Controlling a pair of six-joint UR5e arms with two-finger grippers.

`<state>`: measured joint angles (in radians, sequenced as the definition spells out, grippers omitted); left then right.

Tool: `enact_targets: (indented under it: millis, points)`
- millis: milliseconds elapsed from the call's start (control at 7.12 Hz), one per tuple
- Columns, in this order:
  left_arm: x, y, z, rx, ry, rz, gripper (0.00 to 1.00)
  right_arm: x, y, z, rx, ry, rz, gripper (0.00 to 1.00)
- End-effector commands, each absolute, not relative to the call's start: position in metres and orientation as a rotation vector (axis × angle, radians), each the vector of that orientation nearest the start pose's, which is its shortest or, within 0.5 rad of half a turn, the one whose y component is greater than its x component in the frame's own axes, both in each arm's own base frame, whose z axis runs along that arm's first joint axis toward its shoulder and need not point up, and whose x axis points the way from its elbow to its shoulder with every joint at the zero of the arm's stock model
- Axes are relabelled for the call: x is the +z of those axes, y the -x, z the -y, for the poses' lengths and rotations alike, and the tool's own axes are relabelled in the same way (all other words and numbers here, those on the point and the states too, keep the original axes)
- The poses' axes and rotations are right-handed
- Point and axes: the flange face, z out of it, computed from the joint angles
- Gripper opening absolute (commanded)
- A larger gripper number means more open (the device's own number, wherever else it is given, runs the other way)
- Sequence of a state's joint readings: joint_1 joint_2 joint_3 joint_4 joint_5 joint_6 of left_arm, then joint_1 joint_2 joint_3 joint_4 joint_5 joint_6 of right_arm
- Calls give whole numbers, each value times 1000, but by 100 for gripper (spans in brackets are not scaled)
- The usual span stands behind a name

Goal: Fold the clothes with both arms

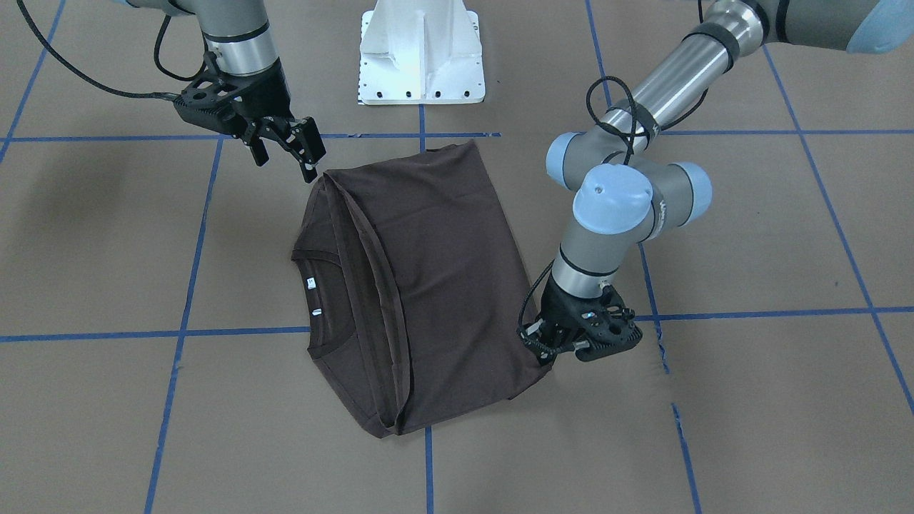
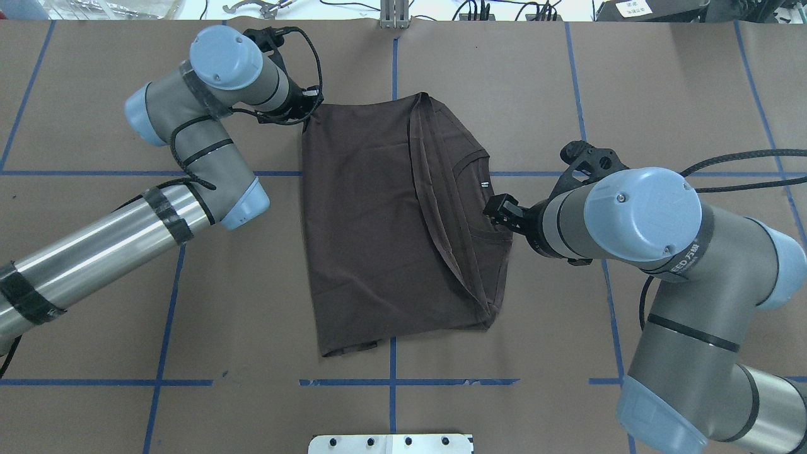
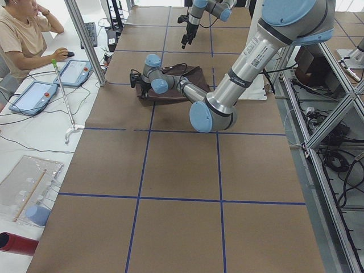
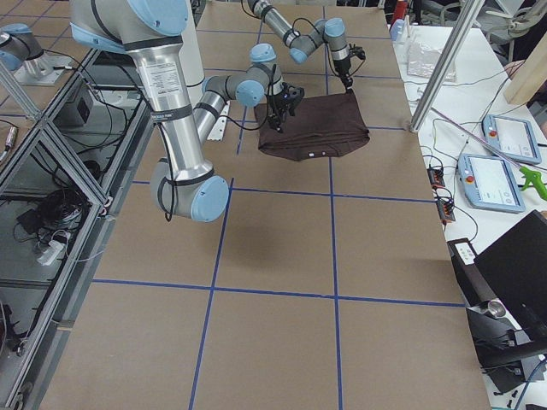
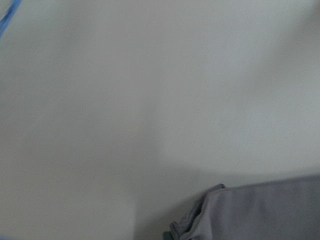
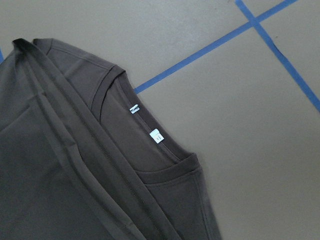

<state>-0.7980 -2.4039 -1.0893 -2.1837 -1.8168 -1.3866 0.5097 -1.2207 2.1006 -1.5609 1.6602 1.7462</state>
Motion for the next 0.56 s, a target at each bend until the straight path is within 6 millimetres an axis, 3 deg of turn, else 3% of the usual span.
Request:
enact_targets:
  millis: [0, 140, 281, 421]
  points:
    - [288, -496, 697, -459, -301, -1002, 0, 247, 418, 378, 611, -104, 936, 100]
    - [290, -496, 705, -472, -317, -995, 47, 245, 424, 375, 605, -105, 940, 100]
    - [274, -492, 702, -469, -324, -1030, 63, 235, 436, 368, 583, -98, 955, 100]
    - [257, -478, 682, -469, -340, -1087, 64, 227, 456, 364, 564, -92, 953, 100]
